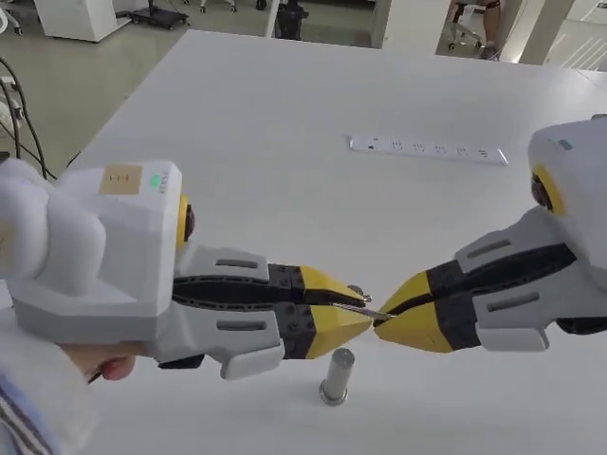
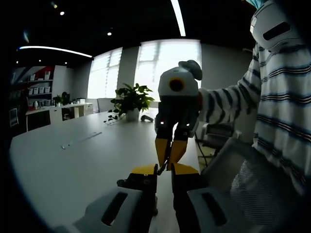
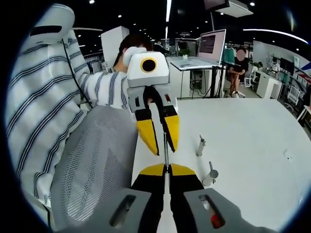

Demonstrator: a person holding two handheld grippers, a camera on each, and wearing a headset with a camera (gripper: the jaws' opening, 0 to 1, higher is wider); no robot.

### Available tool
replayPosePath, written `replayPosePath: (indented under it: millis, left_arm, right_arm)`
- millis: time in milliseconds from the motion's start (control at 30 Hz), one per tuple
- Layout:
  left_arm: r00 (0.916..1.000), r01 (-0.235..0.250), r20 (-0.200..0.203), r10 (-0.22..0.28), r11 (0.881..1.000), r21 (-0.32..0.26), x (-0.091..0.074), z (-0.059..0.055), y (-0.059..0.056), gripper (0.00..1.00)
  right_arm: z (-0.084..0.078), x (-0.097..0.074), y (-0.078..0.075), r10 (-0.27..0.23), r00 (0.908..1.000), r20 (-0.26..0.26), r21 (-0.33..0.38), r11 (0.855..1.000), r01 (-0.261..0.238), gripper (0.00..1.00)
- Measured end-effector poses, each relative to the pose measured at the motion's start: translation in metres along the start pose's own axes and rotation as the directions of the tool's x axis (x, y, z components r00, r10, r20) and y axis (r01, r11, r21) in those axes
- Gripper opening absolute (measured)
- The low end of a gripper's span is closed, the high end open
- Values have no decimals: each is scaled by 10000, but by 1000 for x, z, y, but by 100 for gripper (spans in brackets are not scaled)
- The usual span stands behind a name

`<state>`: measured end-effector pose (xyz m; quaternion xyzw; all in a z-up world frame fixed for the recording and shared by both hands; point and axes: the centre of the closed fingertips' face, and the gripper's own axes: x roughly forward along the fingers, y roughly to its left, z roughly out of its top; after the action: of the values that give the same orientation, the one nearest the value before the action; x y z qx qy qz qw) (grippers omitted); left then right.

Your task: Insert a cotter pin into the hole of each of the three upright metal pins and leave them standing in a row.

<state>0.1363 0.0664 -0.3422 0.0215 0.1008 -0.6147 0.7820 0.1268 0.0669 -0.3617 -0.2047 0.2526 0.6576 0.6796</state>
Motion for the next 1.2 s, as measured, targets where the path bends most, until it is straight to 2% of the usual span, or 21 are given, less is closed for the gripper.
replayPosePath:
  millis: [133, 367, 600, 1200]
  left_arm:
    - [9994, -61, -341, 62, 10000, 57, 2, -10, 0, 17]
    - [9985, -236, -503, 228, 9996, -166, 2, -20, 4, 26]
    - [9967, -233, -782, 216, 9995, -207, 5, -31, 5, 24]
    - [9898, -353, -1392, 309, 9990, -290, 16, -51, 13, 22]
  right_arm:
    - [-6, 0, -4, -195, 9995, -238, -91, 9998, 193, 0]
    - [-19, 2, -7, -335, 9970, -696, -58, 9994, 332, 0]
    - [-29, 3, -7, -370, 9952, -904, -112, 9993, 362, 0]
    - [-55, 5, -12, -538, 9882, -1432, 359, 9976, 595, 0]
